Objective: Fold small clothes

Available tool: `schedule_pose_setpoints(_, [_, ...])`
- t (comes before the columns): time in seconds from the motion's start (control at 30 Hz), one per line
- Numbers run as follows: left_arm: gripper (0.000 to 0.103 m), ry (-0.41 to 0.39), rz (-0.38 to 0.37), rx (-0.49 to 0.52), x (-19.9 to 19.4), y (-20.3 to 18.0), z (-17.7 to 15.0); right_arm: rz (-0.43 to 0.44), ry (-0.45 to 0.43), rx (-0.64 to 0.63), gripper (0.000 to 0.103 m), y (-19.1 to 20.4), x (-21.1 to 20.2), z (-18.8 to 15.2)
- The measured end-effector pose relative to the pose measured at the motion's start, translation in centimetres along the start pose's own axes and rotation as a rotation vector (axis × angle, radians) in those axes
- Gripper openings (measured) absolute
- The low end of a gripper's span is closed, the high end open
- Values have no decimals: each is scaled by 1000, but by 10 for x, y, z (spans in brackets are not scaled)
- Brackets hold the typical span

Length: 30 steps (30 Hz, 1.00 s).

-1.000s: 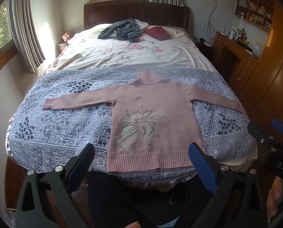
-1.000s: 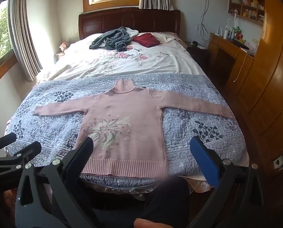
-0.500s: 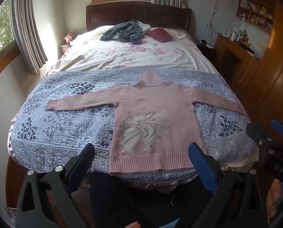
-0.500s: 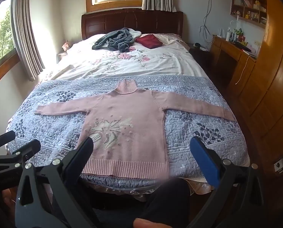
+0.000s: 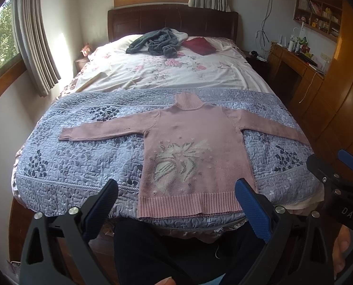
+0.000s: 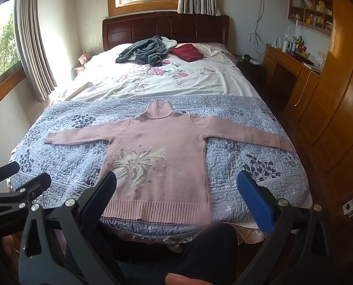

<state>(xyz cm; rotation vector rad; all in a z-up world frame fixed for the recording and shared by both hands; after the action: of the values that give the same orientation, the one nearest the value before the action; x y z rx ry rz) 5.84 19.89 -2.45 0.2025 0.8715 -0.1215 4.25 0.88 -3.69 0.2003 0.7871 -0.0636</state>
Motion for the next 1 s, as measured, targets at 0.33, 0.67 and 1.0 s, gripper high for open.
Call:
schedule_pose_setpoints(0.33, [99, -2, 4, -2, 0, 1, 1, 3, 3, 3, 100, -3, 1, -1])
schedule_pose_setpoints(0.67, [99, -3, 6, -2, -1, 2, 1, 4, 3, 1, 101, -3, 1, -3])
schedule_pose_setpoints(1.0, [99, -5, 6, -2, -1, 2, 1, 3, 6, 2, 101, -3, 2, -3])
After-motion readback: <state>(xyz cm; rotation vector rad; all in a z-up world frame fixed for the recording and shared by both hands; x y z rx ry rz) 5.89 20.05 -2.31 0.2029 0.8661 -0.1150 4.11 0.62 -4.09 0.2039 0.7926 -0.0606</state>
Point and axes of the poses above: each gripper's, at about its wrist camera, not at the fingertips, and x roughly the way its jaws point, y to its left, z to its top, the point moved 6 cm from there along x, roughly the way its jaws point, and after that the axes turned 13 degrees about x, right-handed, at the moved point
